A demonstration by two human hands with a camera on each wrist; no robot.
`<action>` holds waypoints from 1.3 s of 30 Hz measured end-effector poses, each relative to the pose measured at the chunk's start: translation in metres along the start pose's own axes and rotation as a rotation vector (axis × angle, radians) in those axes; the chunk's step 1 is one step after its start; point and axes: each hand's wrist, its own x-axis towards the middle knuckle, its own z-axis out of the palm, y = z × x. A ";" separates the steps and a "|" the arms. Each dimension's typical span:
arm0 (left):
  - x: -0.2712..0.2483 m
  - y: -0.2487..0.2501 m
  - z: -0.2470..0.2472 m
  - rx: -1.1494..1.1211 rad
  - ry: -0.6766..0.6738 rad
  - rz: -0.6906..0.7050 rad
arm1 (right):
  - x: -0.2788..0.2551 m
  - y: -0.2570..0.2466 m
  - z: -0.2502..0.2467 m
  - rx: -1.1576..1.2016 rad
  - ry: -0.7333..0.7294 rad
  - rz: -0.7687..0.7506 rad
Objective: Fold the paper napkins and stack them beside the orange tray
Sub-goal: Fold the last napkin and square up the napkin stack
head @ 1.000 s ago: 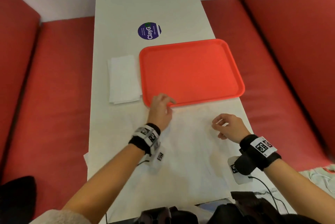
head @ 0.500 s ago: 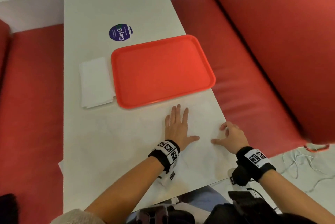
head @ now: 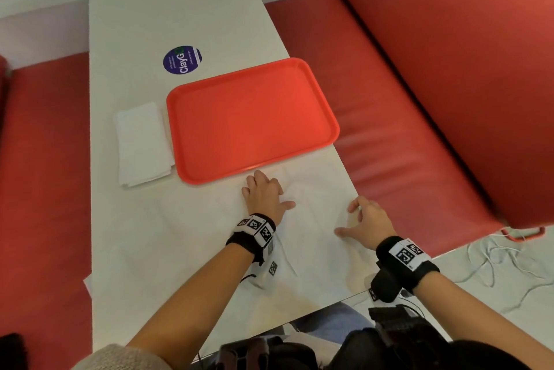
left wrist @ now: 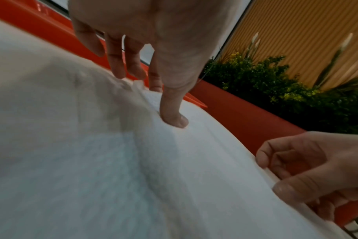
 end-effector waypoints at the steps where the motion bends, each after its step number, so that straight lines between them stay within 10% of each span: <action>1: 0.000 -0.001 -0.001 -0.046 0.002 0.002 | 0.000 -0.003 -0.002 -0.025 -0.015 -0.002; 8: -0.005 -0.006 -0.015 -0.406 0.042 0.130 | -0.006 -0.065 -0.018 -0.095 -0.103 -0.239; 13: -0.010 -0.009 -0.019 0.131 -0.110 0.008 | -0.002 -0.103 0.009 -0.155 -0.219 -0.337; 20: -0.013 -0.022 -0.008 -0.048 -0.104 -0.020 | 0.000 -0.096 0.049 -0.145 -0.221 -0.282; 32: -0.048 -0.019 -0.060 -1.209 -0.044 0.029 | -0.026 -0.135 0.023 -0.054 -0.114 -0.408; 35: -0.051 -0.053 -0.073 -1.371 0.148 -0.094 | -0.033 -0.167 0.010 0.204 -0.212 -0.452; 39: -0.055 -0.095 -0.074 -1.470 -0.074 -0.231 | -0.047 -0.200 -0.014 0.772 -0.488 -0.430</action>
